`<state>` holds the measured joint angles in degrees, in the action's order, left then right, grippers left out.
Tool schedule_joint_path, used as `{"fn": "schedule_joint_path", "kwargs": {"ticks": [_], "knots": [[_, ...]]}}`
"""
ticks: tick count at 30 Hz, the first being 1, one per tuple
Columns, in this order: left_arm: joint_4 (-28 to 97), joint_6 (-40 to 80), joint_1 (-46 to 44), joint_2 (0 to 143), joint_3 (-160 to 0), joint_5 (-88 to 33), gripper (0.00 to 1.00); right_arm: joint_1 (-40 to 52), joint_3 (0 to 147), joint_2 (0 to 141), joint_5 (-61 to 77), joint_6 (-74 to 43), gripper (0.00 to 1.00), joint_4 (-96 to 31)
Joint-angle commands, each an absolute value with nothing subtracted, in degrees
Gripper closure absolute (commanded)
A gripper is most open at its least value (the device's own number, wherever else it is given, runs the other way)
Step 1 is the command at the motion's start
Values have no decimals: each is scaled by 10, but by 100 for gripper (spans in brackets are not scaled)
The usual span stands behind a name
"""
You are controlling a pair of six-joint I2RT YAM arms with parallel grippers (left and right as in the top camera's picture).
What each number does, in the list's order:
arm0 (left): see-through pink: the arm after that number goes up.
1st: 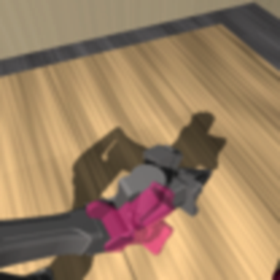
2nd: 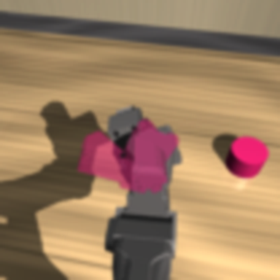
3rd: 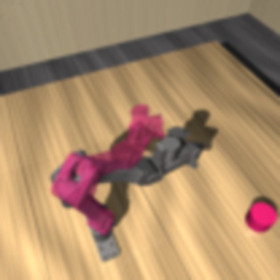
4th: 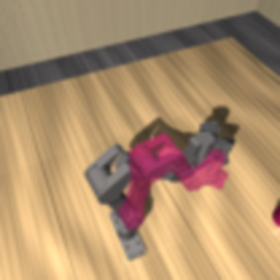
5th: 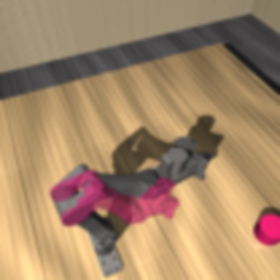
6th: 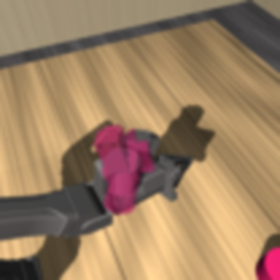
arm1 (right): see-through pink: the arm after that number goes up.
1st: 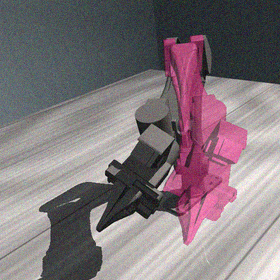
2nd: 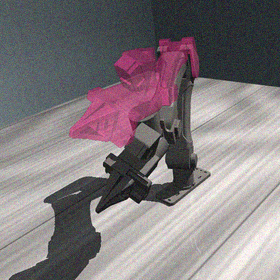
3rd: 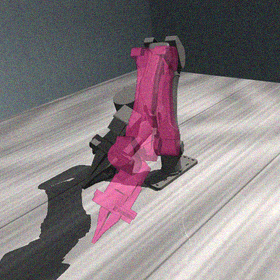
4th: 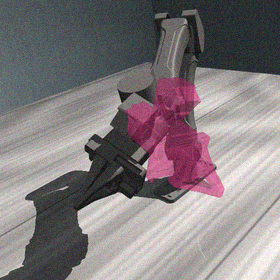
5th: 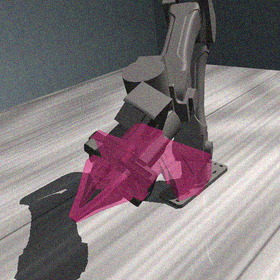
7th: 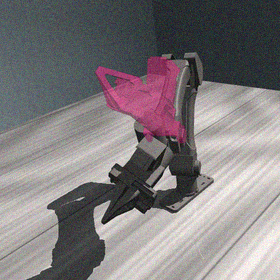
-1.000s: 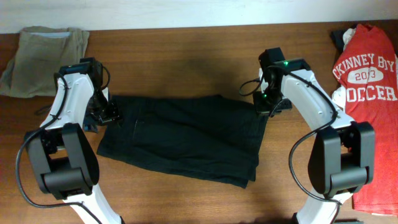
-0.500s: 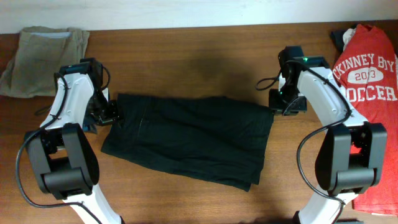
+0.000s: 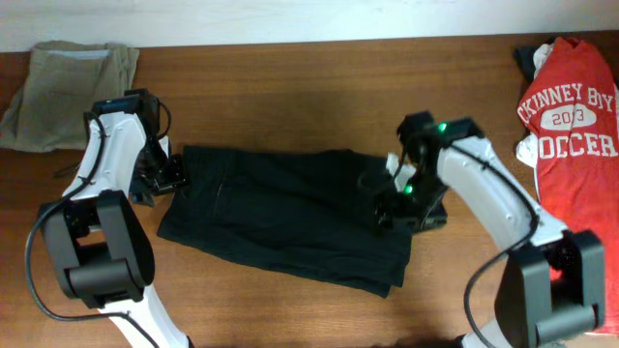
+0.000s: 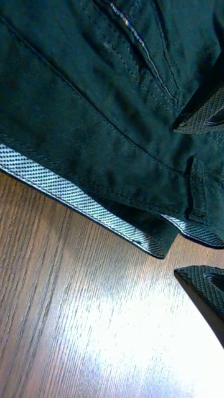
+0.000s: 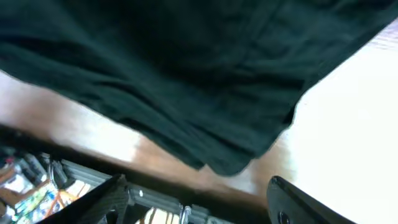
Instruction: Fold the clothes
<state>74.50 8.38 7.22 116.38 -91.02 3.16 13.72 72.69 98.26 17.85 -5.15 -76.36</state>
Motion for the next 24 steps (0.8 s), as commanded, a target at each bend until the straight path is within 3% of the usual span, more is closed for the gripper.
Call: {"fn": "schedule_joint_path", "kwargs": {"ticks": [1,15,18,19,24], "knots": [[742,81,77,1181,-919,24,33,136,659,967,170,-78,25,-756],[719,81,77,1182,-919,24,32,140,492,967,264,-86,28,-608],[718,81,77,1182,-919,24,32,140,482,967,264,-100,75,-597],[717,81,77,1182,-919,24,32,140,483,967,263,-105,95,-597],[715,81,77,1182,-919,51,38,140,510,935,263,-108,96,-654]]}}
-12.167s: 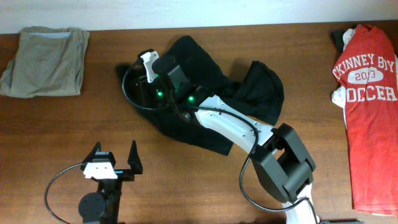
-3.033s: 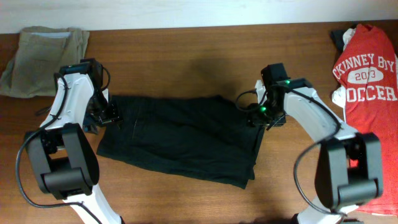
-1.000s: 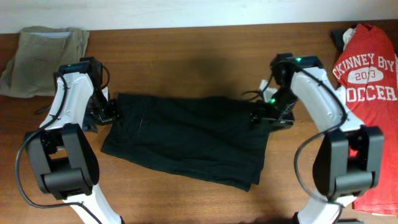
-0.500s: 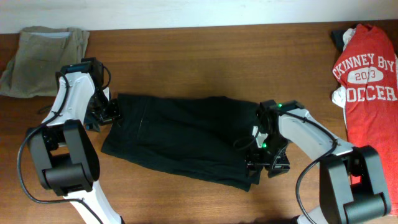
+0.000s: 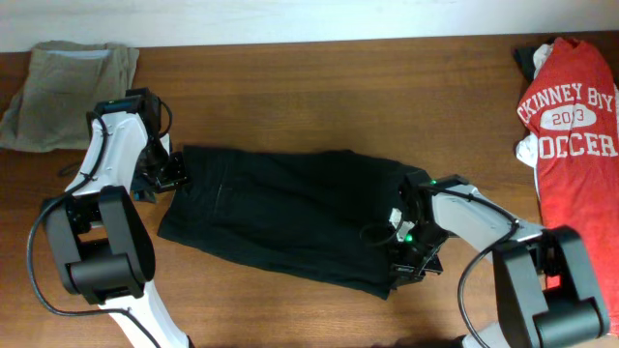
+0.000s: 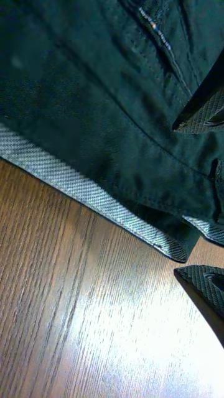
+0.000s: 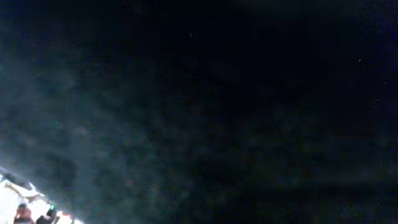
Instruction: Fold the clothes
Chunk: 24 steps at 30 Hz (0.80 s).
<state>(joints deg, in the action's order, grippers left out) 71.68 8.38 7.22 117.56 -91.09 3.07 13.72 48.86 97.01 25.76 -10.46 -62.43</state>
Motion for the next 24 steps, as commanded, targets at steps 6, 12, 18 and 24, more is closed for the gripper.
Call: {"fn": "schedule_joint_path", "kwargs": {"ticks": [6,12,18,24], "knots": [[700,93,84,1182,-919,78,47,153,520,853,264,-91,96,-727],[704,100,114,1182,-919,89,55,267,482,847,285,-143,91,-660],[727,101,124,1179,-930,82,55,282,479,847,150,-254,28,-695],[732,71,118,1136,-953,-63,55,184,585,847,66,-241,17,-759]]}}
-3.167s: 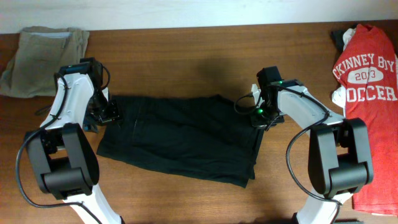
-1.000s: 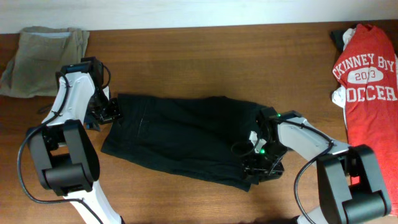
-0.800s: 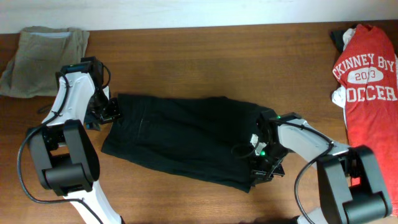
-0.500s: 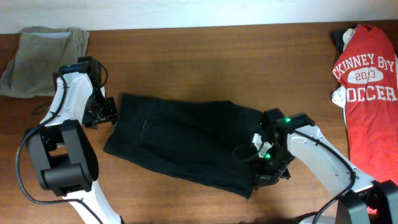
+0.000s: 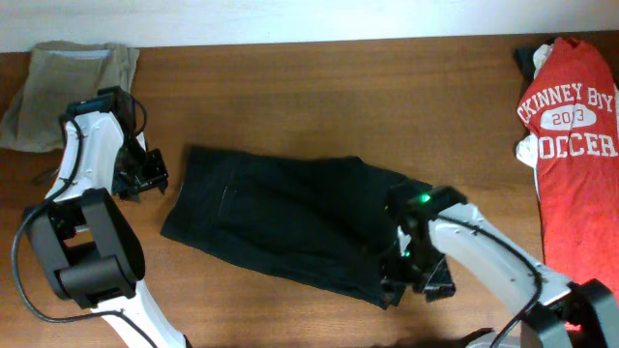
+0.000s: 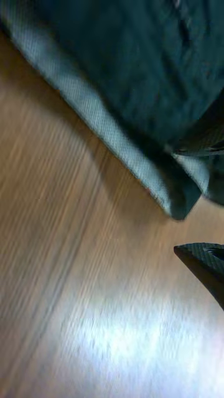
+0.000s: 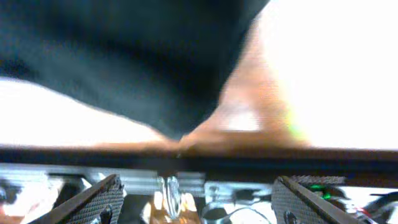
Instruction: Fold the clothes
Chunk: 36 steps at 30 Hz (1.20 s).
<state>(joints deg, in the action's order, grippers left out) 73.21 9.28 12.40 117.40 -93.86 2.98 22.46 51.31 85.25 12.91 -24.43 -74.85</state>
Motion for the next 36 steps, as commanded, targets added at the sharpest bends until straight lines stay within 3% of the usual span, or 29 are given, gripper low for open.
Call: {"fn": "schedule_joint_path", "kwargs": {"ticks": [1,2,3,4,6,7,14,18,25,30,33,36], "knots": [[731,58,113,1133,-953,-84,55,173,603,847,67,-227,15,-756],[731,39,105,1132,-952,-116,64,162,621,847,70,-213,15,-746],[731,25,95,1132,-949,-137,83,156,632,847,71,-201,21,-723],[728,21,79,1132,-939,-143,93,154,633,847,71,-197,42,-697],[719,21,52,1133,-917,-142,95,154,632,853,70,-197,62,-654],[709,21,41,1133,-905,-142,95,153,632,858,70,-193,67,-639],[636,38,13,1133,-799,-142,95,143,632,964,68,-152,81,-503],[606,51,39,1133,-767,-142,95,76,632,1040,71,-126,90,-479],[560,76,133,1133,-742,-135,94,-37,634,1101,129,-73,89,-415],[548,99,190,1132,-757,-138,94,-53,686,1101,123,-73,90,-416],[588,107,194,1127,-815,-138,99,-53,804,1101,109,-79,95,-509],[649,107,181,1109,-883,-143,99,-52,951,1101,117,-79,81,-674]]}}
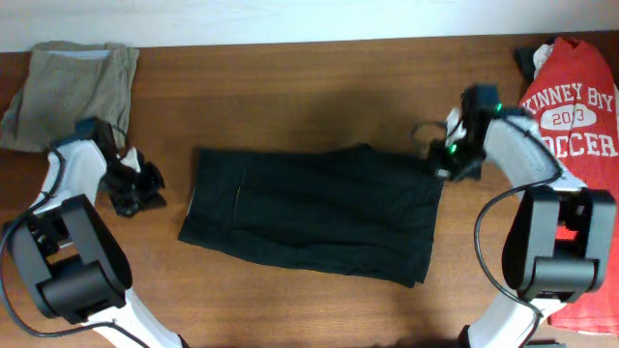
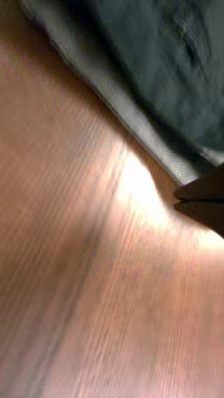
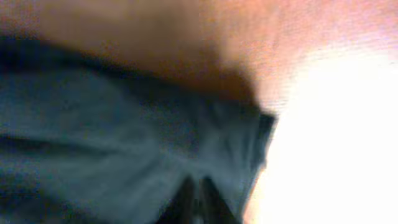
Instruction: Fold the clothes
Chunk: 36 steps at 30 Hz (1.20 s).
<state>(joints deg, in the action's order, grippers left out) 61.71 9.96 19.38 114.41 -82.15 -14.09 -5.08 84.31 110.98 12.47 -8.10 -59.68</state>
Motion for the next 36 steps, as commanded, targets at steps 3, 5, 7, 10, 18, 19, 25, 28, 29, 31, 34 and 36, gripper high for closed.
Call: {"fn": "schedule_joint_path", "kwargs": {"ticks": [3,5,7,10,18,19,25,28,29,31,34,36], "knots": [[666,98,137,1086,-903,-168,96,-48,1034,1100,157,-45,69,-826],[676,72,103,1085,-901,-176,95,-36,1029,1099,159,-32,85,-866],[677,66,60,1086,-888,-176,95,-7,997,1098,159,-32,96,-879],[636,66,-4,1088,-864,-176,95,53,922,1097,159,-34,96,-862],[498,66,-58,1093,-835,-176,99,131,669,1065,163,-98,96,-724],[492,66,-58,1097,-835,-176,99,131,650,1065,163,-104,96,-705],[487,68,-54,1176,-835,-143,99,121,565,1065,158,-145,96,-622],[504,98,-34,1199,-835,-76,99,106,559,1065,102,-182,96,-630],[506,98,-23,1201,-835,-74,99,103,559,1065,84,-190,96,-634],[496,98,12,1207,-835,-76,99,95,559,1065,81,-192,96,-633],[484,106,55,1209,-835,-77,99,92,559,1065,81,-192,96,-615],[480,120,90,1209,-835,-105,99,89,560,1065,81,-192,96,-591]]}}
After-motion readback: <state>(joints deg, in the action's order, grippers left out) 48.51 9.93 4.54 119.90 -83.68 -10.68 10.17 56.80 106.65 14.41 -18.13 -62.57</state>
